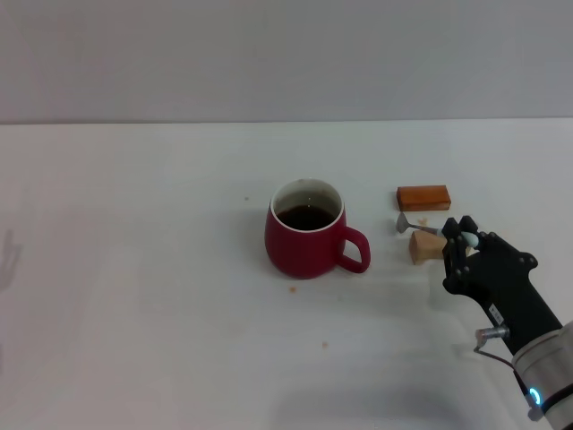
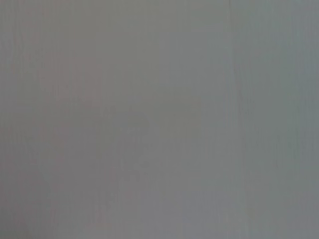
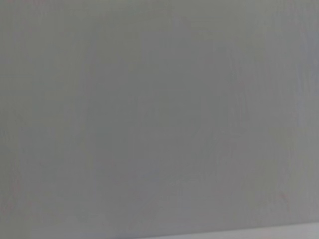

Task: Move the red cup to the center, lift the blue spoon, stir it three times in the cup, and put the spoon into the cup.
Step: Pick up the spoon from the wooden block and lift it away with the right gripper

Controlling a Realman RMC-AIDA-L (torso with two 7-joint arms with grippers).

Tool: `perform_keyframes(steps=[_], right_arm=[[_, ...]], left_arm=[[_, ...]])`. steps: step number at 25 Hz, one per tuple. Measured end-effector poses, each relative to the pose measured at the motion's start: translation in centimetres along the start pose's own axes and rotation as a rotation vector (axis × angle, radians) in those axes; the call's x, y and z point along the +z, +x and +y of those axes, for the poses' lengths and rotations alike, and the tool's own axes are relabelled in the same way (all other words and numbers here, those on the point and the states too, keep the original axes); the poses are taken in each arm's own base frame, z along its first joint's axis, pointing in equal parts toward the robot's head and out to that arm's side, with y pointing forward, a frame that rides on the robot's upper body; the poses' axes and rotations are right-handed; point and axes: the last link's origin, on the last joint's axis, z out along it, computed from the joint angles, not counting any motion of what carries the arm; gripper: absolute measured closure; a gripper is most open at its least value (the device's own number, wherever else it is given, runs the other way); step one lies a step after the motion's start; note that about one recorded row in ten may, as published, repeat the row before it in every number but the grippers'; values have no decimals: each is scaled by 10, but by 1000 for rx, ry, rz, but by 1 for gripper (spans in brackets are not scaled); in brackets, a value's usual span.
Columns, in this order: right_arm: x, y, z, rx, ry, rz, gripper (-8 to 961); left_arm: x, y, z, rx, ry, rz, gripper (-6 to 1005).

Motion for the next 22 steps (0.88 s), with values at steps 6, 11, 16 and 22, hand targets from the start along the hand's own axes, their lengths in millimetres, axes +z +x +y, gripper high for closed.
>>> perform_keyframes(steps=[6,11,16,22], right_arm=[[4,-5,1,-47,1,-24,813],[7,-13,1,-58,1,-67,818],[11,-22,2,-54,-3,-110,819],[13,-39,11,-22,-46,-158,820]], left_arm=[[0,0,0,-3,1,1,152],[-1,0,0,-4,1,0,152],[-1,0,1,-5,-1,0,152],[-2,-1,0,-4,1,-3,152]])
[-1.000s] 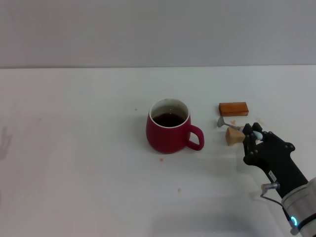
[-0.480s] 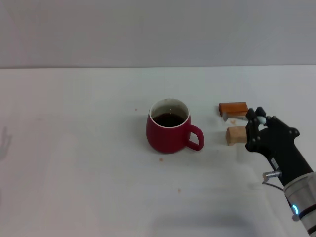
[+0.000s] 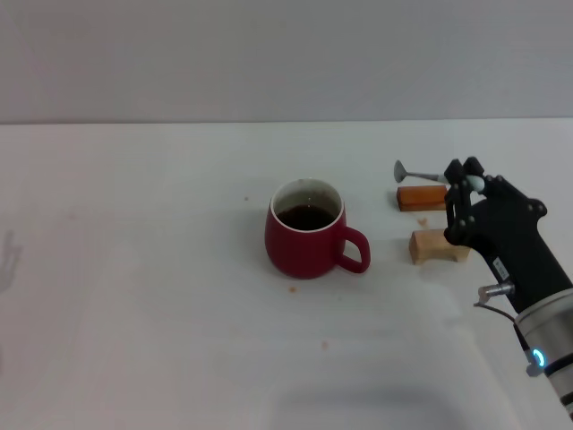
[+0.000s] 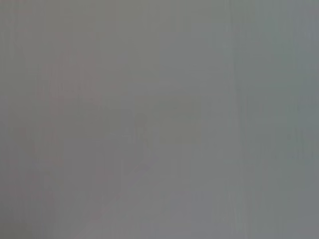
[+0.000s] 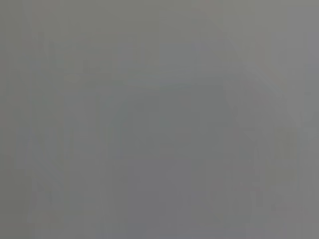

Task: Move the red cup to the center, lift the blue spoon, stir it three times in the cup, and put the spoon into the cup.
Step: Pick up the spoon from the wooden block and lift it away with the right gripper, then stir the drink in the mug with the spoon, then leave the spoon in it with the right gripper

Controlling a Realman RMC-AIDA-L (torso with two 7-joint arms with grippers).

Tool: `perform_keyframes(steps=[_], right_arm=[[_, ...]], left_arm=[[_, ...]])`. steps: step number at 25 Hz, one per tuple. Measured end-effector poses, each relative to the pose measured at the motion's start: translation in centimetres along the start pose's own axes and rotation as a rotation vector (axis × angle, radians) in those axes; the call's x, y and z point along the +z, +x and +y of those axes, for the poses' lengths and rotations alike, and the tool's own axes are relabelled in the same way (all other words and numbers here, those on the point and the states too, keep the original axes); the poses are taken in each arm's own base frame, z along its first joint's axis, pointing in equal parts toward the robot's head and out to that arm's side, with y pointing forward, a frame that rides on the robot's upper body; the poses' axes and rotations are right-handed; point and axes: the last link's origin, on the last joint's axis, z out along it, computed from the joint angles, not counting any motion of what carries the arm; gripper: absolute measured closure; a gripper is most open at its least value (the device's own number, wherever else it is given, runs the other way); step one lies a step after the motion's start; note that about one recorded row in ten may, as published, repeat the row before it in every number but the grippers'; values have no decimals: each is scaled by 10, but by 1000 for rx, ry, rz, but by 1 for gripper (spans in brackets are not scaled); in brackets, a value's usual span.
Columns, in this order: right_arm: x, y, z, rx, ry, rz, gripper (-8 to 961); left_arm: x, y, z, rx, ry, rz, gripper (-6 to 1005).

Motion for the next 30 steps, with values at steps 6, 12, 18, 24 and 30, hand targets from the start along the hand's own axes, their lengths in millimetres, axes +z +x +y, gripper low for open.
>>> perform_keyframes(steps=[6,12,18,24,30], right_arm=[[2,-20,18,1,-65,-50,820],[8,-31,39,-19,-108,-27,820],[8,-33,55,1,-154,-4,820],[10,-30,65,10,-180,33,819],[7,-24,70,19,-181,65,819]], left_arm=[[0,0,0,-1,0,-3,152],[0,-1,2,-2,-4,-5,152],[0,0,2,-4,-3,-4,152],[0,-1,2,-4,-3,-5,152],[0,-1,2,-5,-1,-5,152]])
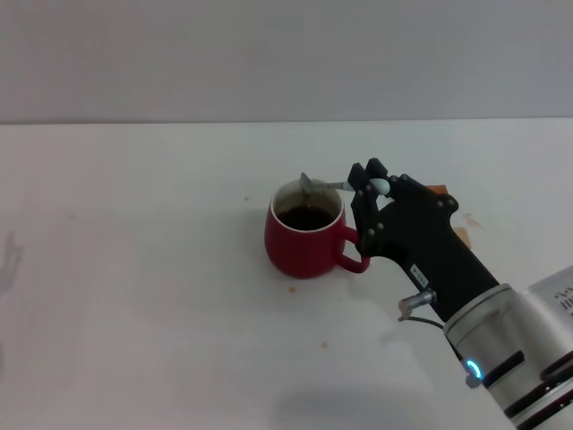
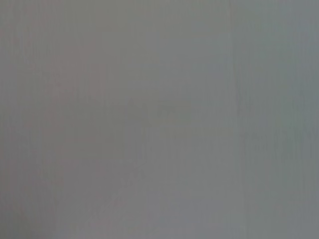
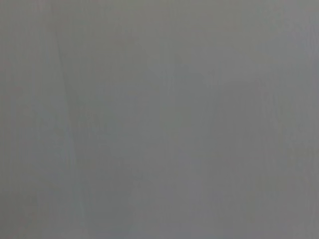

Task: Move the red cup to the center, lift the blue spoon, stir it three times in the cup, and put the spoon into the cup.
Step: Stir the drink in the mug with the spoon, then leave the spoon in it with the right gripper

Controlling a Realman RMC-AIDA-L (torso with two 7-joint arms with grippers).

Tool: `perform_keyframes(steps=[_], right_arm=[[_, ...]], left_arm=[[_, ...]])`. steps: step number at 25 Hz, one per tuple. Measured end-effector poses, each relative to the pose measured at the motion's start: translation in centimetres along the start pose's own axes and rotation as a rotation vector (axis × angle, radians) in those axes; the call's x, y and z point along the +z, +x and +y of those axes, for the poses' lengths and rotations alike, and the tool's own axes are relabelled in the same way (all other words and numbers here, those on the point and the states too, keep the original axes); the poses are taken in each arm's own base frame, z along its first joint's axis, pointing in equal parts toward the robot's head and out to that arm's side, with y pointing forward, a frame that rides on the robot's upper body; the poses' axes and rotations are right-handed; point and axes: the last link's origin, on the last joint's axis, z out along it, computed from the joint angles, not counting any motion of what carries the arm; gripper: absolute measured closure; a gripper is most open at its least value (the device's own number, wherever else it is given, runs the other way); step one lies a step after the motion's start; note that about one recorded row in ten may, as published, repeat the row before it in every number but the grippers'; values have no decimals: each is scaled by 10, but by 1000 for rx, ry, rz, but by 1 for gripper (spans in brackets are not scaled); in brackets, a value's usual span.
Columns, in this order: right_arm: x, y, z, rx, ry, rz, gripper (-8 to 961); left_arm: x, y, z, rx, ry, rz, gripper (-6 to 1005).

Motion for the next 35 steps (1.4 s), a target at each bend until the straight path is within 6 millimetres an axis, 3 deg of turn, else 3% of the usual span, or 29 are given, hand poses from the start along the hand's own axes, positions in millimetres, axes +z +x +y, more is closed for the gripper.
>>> perform_keyframes(steps=[25,35], right_arm=[[25,18,10,28,-11,181,820],[35,17,-8,9,30,192,819]], left_arm=[[2,0,0,5,-1,-3,152],[2,0,-1,6,-2,-8,152]])
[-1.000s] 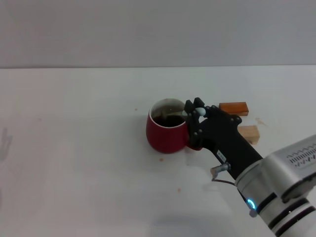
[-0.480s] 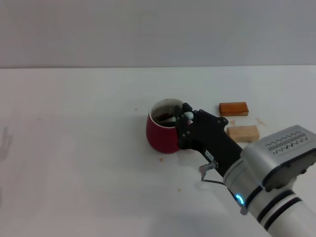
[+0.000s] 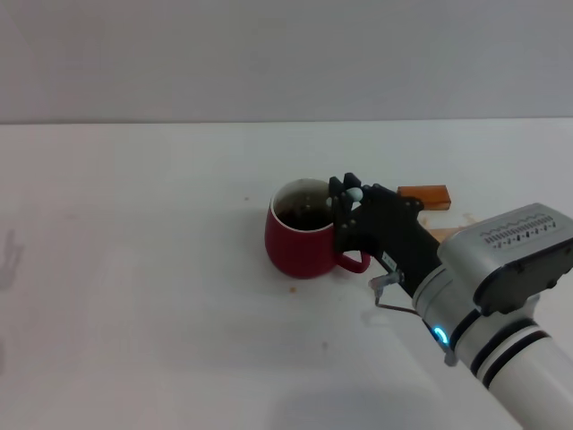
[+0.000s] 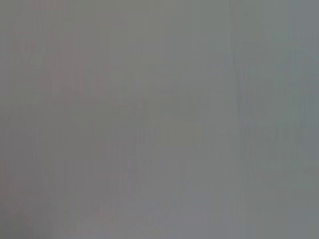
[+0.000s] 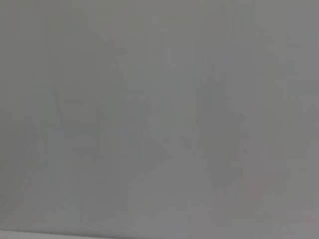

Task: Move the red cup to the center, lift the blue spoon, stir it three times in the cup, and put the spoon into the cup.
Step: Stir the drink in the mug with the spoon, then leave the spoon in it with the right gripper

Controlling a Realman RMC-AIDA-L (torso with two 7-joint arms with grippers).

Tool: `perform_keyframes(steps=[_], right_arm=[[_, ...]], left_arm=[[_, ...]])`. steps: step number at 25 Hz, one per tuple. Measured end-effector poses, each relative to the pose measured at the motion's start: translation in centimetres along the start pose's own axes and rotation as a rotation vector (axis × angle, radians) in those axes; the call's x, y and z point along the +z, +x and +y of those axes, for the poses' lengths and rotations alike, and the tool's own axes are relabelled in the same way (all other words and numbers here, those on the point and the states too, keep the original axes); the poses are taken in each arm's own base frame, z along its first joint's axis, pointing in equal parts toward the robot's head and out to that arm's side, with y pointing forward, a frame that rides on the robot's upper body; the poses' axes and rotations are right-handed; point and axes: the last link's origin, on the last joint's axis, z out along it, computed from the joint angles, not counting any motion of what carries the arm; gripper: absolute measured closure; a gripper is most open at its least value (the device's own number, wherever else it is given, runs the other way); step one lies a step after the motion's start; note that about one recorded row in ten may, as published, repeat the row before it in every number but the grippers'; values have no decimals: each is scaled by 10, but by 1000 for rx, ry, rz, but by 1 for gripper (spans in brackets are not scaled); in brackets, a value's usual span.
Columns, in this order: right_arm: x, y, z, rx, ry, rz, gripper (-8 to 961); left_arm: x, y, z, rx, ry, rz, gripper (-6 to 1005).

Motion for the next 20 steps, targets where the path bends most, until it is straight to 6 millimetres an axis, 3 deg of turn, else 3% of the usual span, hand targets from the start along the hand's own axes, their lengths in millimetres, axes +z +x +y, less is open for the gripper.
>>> perform_keyframes(steps=[13,20], right_arm=[[-12,2,11,23,-20,40,819],[-6,-1,17,9,-50,44,819]], left_arm=[[0,-1,0,0,0,-4,152],[0,-1,0,-1,0,-4,152]])
